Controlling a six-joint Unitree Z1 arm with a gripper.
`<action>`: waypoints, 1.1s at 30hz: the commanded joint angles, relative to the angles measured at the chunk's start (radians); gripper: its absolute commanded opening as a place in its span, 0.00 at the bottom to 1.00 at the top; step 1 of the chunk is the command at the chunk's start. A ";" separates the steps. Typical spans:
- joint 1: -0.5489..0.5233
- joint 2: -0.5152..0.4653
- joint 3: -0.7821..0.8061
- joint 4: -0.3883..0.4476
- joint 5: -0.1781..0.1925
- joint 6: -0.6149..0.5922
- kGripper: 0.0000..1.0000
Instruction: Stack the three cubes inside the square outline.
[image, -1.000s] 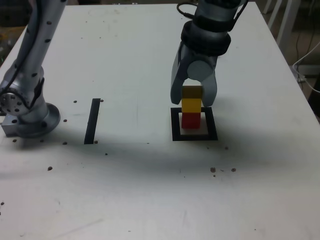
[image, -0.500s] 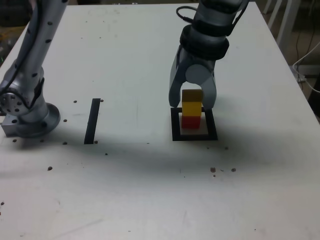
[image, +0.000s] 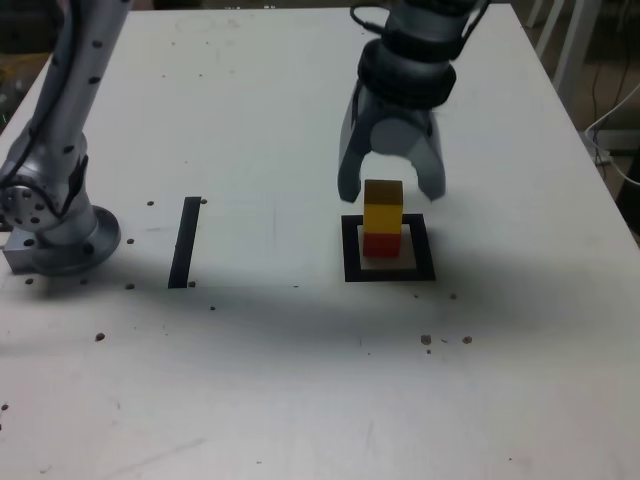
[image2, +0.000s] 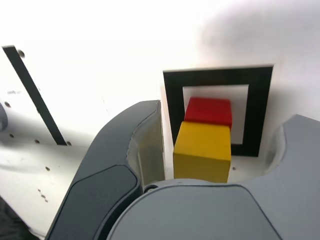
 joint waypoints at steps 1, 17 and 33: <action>0.033 -0.012 -0.007 0.004 0.012 0.008 0.99; 0.313 0.045 -0.177 0.051 0.019 0.126 0.99; 0.470 0.190 -0.414 0.095 -0.007 0.143 0.99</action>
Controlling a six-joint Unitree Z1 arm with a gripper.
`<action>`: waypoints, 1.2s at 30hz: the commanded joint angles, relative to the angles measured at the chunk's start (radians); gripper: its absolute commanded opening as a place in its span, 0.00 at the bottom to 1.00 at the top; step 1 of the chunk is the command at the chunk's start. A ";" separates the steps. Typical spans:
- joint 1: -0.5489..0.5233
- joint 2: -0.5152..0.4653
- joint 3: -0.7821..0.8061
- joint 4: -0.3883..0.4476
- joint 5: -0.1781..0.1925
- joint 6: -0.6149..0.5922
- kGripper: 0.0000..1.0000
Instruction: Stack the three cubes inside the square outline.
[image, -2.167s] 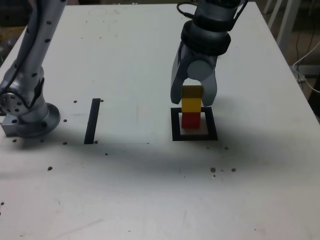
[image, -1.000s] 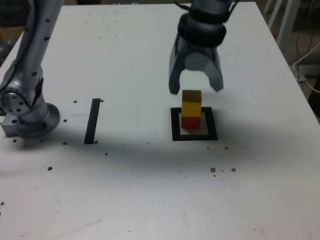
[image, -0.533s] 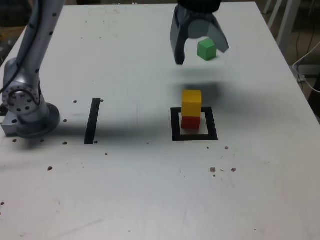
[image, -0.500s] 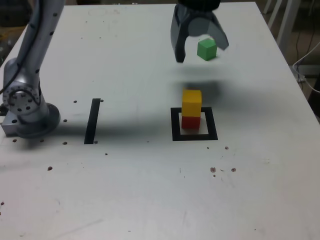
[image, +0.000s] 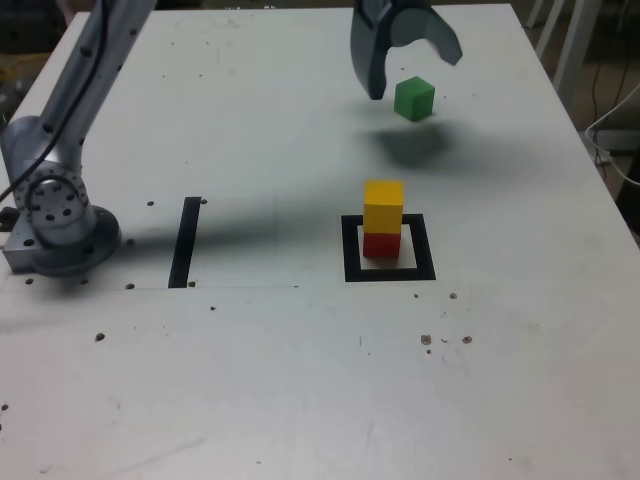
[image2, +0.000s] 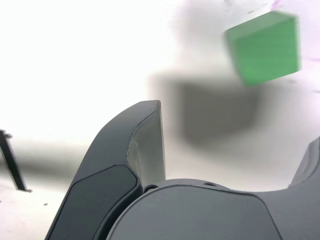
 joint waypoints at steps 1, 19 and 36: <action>0.015 0.028 -0.033 0.010 -0.004 0.004 0.99; 0.088 0.213 -0.250 0.054 -0.064 0.048 0.95; 0.104 0.279 -0.336 0.091 -0.081 0.077 0.28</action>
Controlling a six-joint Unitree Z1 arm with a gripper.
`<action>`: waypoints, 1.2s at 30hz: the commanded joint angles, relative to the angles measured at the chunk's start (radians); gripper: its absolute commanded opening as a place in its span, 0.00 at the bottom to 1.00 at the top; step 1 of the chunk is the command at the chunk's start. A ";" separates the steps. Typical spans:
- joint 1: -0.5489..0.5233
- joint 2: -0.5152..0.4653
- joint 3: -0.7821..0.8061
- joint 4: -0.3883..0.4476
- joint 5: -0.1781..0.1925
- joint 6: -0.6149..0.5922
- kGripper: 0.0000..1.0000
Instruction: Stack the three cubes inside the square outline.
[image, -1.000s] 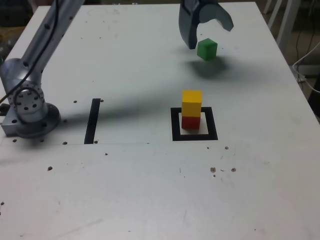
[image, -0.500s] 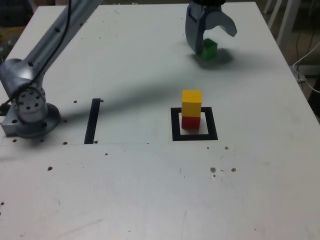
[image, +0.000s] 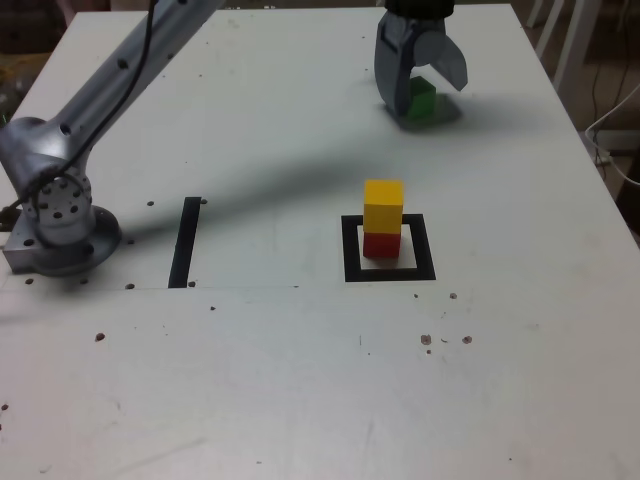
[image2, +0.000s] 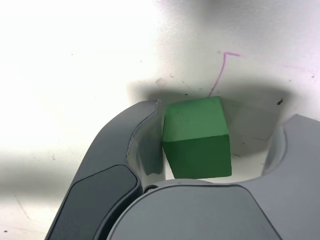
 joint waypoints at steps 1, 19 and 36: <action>0.001 0.004 -0.003 0.028 0.001 0.002 0.28; -0.005 0.000 0.006 0.036 0.002 0.009 0.28; -0.180 -0.280 0.295 0.028 0.044 -0.009 0.28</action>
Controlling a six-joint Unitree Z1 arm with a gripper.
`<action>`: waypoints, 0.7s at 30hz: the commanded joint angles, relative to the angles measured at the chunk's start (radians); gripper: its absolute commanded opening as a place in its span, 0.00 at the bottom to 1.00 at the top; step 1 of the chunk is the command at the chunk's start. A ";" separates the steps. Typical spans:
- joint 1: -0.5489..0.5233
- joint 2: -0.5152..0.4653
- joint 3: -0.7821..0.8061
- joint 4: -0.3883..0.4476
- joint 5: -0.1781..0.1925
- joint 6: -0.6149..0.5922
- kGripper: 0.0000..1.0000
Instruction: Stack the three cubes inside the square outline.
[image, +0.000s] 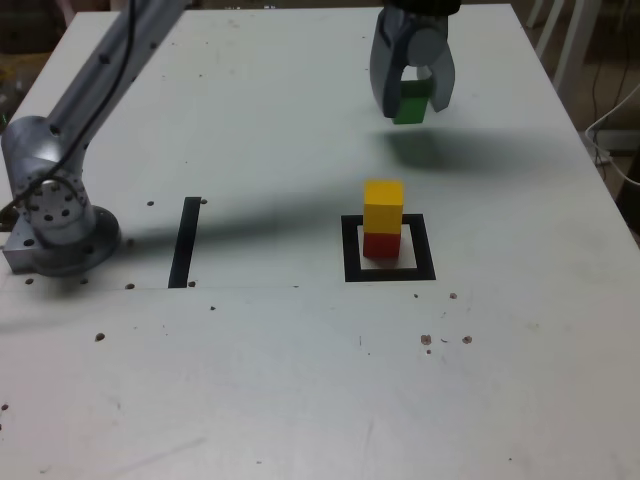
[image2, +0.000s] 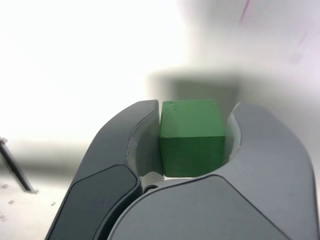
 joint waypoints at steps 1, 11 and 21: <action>-0.039 -0.091 0.055 0.023 0.002 -0.014 0.28; -0.199 -0.284 0.234 0.011 -0.038 -0.061 0.28; -0.313 -0.369 0.347 -0.007 -0.076 -0.098 0.28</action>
